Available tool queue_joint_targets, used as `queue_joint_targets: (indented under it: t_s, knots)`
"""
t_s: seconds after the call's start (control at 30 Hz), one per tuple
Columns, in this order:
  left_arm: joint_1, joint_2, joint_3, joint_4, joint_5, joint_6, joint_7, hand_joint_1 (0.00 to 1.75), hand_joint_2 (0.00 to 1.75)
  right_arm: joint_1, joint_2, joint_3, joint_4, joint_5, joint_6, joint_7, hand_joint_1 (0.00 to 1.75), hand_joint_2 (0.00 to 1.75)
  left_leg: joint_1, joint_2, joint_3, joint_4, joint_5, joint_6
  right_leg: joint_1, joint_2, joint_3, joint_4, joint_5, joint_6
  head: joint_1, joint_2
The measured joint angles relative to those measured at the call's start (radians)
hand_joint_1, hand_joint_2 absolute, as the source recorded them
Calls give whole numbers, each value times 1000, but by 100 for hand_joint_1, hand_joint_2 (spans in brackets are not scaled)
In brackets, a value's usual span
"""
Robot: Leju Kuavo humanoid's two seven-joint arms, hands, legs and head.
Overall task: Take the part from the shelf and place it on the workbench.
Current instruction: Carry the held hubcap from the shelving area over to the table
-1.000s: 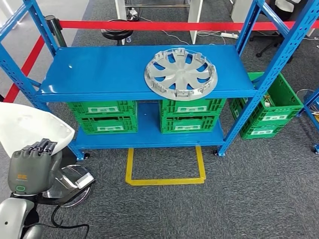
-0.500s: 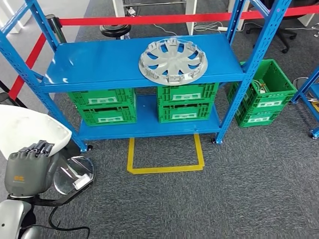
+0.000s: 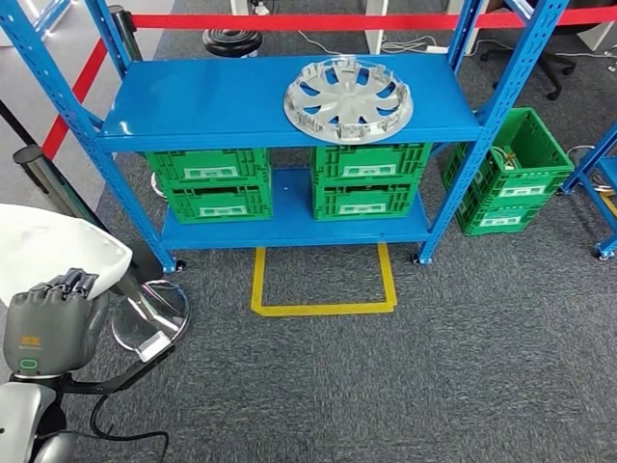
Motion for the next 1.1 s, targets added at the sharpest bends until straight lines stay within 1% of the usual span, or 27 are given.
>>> queue_joint_targets:
  t_s: [0.03, 0.07, 0.1, 0.13, 0.17, 0.2, 0.27, 0.3, 0.37, 0.4, 0.47, 0.53, 0.57, 0.6, 0.63, 0.67, 0.7, 0.73, 0.77, 0.8, 0.87, 0.9, 0.93, 0.97, 1.03, 1.07, 1.1]
  knots:
    - [0, -1, 2, 0, 3, 0, -1, 175, 175, 0, 0, 0, 0, 0, 0, 0, 0, 0, 0, 1, -13, 3, 8, 0, -2, 0, -13, 64, -32, 4, 1, 0]
    - [0, -2, 3, 0, 7, 0, -1, 175, 175, 0, 0, 0, 0, 0, 0, 0, 0, 0, 1, 3, -26, 7, 16, -1, -4, 0, -17, 110, -41, 8, 1, 0]
    - [0, -4, 4, 1, 11, -1, -2, 175, 175, -1, 0, 0, 0, 0, 0, 0, 0, 0, 1, 4, -40, 11, 24, -3, -7, 0, -7, 126, -28, 12, 1, 0]
    - [0, -5, 6, 1, 15, -1, -3, 175, 175, -1, 0, 0, 0, 0, 0, 0, 0, 0, 3, 4, -54, 17, 31, -7, -9, 0, 19, 108, 0, 15, 1, 0]
    - [0, -6, 9, 1, 19, -1, -4, 175, 175, -1, 0, 0, 0, 0, 0, 0, 0, 0, 5, 4, -68, 24, 37, -12, -13, 0, 62, 55, 31, 18, 1, 0]
    - [0, -7, 12, 1, 23, -1, -4, 175, 175, -2, 0, 0, 0, 0, 0, 0, 0, 0, 6, 4, -81, 32, 43, -18, -14, 0, 113, -14, 46, 22, 2, 0]
    - [1, -8, 21, 1, 29, -1, -5, 175, 175, -6, 0, 0, 0, 0, -1, -1, 0, 0, 6, 3, -101, 47, 56, -31, -14, 4, 189, -134, 40, 16, 2, 0]
    - [1, -8, 25, 1, 31, -1, -6, 175, 175, -6, 0, 0, 0, 0, -1, -1, 0, 0, 5, 3, -107, 51, 64, -35, -12, 6, 200, -159, 30, 11, 3, 0]
    - [2, -8, 30, 2, 36, -2, -8, 175, 175, -3, 0, 0, 0, 0, -2, -1, 0, 0, 8, 2, -113, 53, 74, -45, -10, 5, 182, -160, 36, -6, 4, 0]
    - [3, -8, 32, 2, 38, -2, -10, 175, 175, -2, 0, 0, 0, 0, -2, 0, 0, 0, 10, 1, -119, 62, 58, -50, -10, 3, 172, -158, 44, -16, 3, 0]
    - [6, -8, 36, 3, 41, -2, -12, 175, 175, -2, 0, 0, 0, 0, -3, 0, 0, 0, 12, 0, -139, 127, -30, -60, -11, -2, 151, -156, 66, -36, -1, 0]
    - [6, -9, 40, 4, 44, -2, -13, 175, 175, -3, 0, 0, 0, 0, -4, 0, 0, 0, 12, 0, -158, 248, -133, -64, -6, -4, 123, -153, 92, -46, -5, 0]
    - [7, -9, 42, 5, 46, -2, -13, 175, 175, -3, 0, 0, 0, 0, -4, 0, 0, 0, 12, 0, -158, 299, -153, -63, -3, -5, 106, -151, 105, -48, -5, 0]
    - [7, -9, 44, 6, 47, -2, -13, 175, 175, -3, 0, 0, 0, 0, -5, 0, 0, 0, 12, -1, -149, 326, -149, -61, 1, -6, 87, -147, 117, -49, -5, 0]
    - [7, -9, 45, 7, 48, -2, -13, 175, 175, -3, 0, 0, 0, 0, -5, 1, 0, 0, 10, -1, -126, 322, -124, -56, 4, -6, 67, -143, 128, -50, -5, 0]
    - [7, -9, 46, 7, 48, -2, -13, 175, 175, -4, 0, 0, 0, 0, -5, 1, 0, 0, 8, -1, -87, 286, -92, -49, 7, -6, 49, -139, 139, -50, -5, 0]
    - [7, -9, 47, 8, 49, -2, -13, 175, 175, -4, 0, 0, 0, 0, -5, 1, 0, 0, 5, -2, -36, 227, -72, -40, 9, -6, 34, -135, 150, -49, -5, 0]
    - [7, -9, 48, 8, 49, -2, -13, 175, 175, -4, 0, 0, 0, 0, -5, 1, 0, 0, 1, -2, 19, 151, -69, -30, 12, -5, 22, -132, 160, -48, -4, 0]
    - [6, -9, 49, 8, 50, -2, -14, 175, 175, -4, 0, 0, 0, 0, -5, 2, 0, 0, -2, -2, 63, 84, -78, -24, 13, -5, 14, -132, 172, -45, -4, 0]
    - [6, -9, 50, 8, 52, -1, -15, 175, 175, -4, 0, 0, 0, 0, -5, 2, 0, 0, -7, -2, 90, 36, -90, -20, 13, -4, 9, -135, 184, -41, -4, 0]
    - [8, -9, 51, 9, 60, -2, -18, 175, 175, -3, 0, 0, 0, 0, -6, 3, 0, 0, -9, -1, 94, 0, -86, -13, 9, -5, 3, -143, 205, -29, -4, 0]
    - [9, -10, 52, 10, 64, -3, -19, 175, 175, -1, 0, 0, 0, 0, -6, 3, 0, 0, -9, 1, 86, -3, -74, -8, 8, -4, -2, -143, 201, -23, -5, 0]
    - [10, -10, 52, 11, 68, -5, -19, 175, 175, 1, 0, 0, 0, 0, -6, 4, 0, 0, -6, 2, 77, -7, -61, -2, 7, -2, -10, -129, 179, -18, -2, 0]
    - [11, -12, 52, 11, 71, -8, -19, 175, 175, 2, 0, 0, 0, 0, -6, 4, 0, 0, -4, 3, 67, -10, -48, 2, 5, -1, -22, -98, 137, -14, 0, 0]
    - [13, -14, 53, 12, 73, -13, -20, 175, 175, 3, 0, 0, 0, 0, -6, 5, 0, 0, -5, 4, 39, -9, -24, 7, 2, 0, -51, 19, 36, -6, 4, 0]
    - [13, -15, 53, 12, 74, -14, -20, 175, 175, 3, 0, 0, 0, 0, -6, 6, 0, 0, -5, 4, 24, -8, -13, 6, 0, 0, -61, 82, 11, -2, 4, 0]
    - [14, -16, 53, 13, 74, -15, -21, 175, 175, 3, 0, 0, 0, 0, -6, 6, 0, 0, -5, 5, 8, -7, -1, 5, -1, 0, -63, 128, 17, 2, 3, 0]
